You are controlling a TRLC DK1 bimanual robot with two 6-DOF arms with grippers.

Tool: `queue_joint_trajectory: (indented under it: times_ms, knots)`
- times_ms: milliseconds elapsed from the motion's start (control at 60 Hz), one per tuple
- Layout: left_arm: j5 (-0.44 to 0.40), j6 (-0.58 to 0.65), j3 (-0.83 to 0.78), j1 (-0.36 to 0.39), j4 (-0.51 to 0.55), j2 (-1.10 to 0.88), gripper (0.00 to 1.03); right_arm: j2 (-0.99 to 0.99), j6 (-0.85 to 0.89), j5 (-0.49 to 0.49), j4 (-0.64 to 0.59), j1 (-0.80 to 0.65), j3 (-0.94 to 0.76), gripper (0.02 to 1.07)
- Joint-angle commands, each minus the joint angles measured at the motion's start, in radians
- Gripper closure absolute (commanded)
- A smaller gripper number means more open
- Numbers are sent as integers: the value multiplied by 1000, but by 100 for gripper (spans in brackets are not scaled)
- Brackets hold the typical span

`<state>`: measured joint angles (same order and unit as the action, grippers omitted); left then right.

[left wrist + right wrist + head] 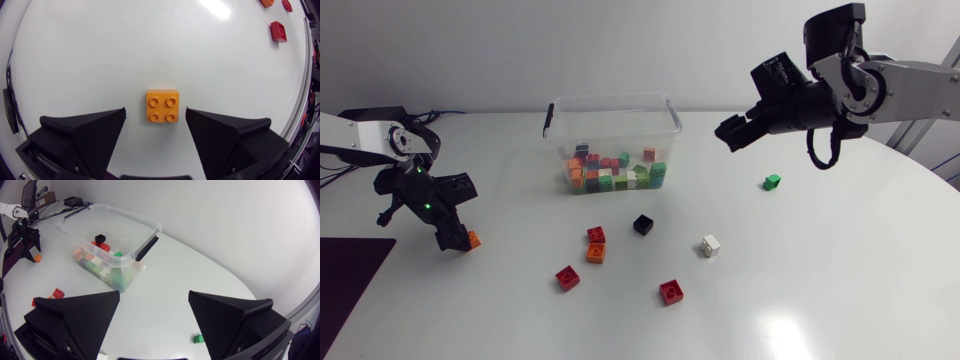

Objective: Place the duplo bricks in the container

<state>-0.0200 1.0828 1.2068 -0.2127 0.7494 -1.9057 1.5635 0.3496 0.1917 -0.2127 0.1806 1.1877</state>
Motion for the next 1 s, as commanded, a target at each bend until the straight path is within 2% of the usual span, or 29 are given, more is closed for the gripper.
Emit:
queue_joint_trajectory:
  times_ms: [0,100,217,467,600,717,983]
  knots:
    - [5,43,28,3,1,-30,24,-26,29,18,4,-21,-42,8]
    - [3,45,42,6,2,-52,33,-26,38,32,24,-49,-73,8]
    - [2,45,63,7,7,-81,55,-23,45,48,52,-86,-106,8]
    - [-18,66,53,15,59,-96,63,38,0,22,79,-179,-88,8]
    - [-64,74,74,7,108,-79,63,101,-29,-35,79,-191,-66,8]
    - [-109,83,77,3,148,-23,63,148,-20,-41,73,-196,-50,8]
    - [-178,97,85,9,206,85,63,294,34,-35,-36,-277,78,8]
